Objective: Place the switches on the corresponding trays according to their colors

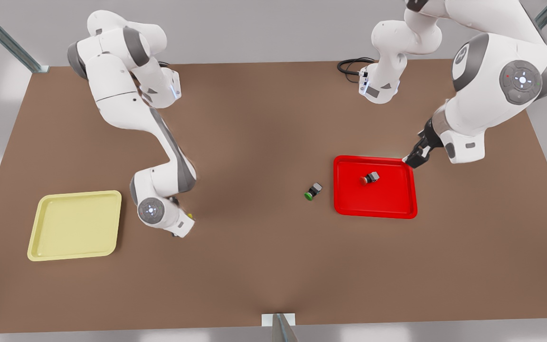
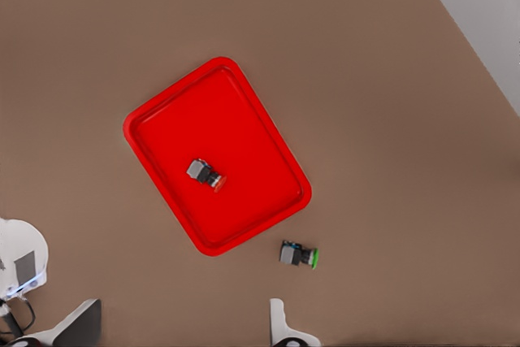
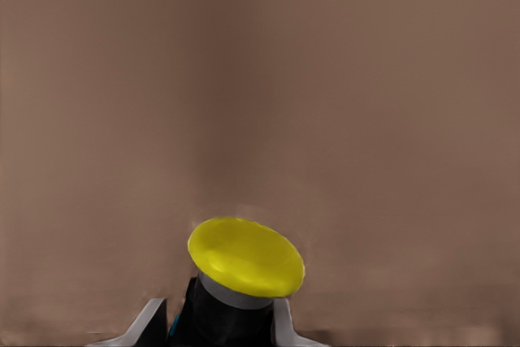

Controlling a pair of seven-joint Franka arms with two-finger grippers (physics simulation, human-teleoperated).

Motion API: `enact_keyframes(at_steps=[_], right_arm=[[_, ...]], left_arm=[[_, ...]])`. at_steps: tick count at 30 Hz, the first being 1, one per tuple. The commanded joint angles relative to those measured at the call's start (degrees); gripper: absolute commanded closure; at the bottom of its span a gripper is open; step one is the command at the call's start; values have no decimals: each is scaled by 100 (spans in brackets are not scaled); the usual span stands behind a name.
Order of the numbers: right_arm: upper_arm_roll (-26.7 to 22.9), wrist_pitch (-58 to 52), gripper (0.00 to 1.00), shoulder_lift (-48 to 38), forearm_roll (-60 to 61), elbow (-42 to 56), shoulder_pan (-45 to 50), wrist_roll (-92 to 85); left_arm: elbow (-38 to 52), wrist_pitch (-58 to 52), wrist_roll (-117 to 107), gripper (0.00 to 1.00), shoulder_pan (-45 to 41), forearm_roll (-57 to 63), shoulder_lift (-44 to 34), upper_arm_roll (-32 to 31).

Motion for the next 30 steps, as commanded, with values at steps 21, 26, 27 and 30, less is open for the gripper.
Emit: enact_keyframes(at_steps=[21,26,27,30], right_arm=[[-1106,1217,0,669,66,245,-1672,-4845],[-1088,-56,0,485,470,1351,-1576,-4547],[-1123,-434,0,485,767,1861,-1506,-4188],[-1616,-988,0,485,1639,2258,-943,-1279]], left_arm=[[-504,74,6223,0,-273,454,-143,85],[-513,74,6179,0,-282,463,-134,85],[-513,65,6197,0,-273,463,-134,93],[-513,65,6197,0,-282,463,-134,85]])
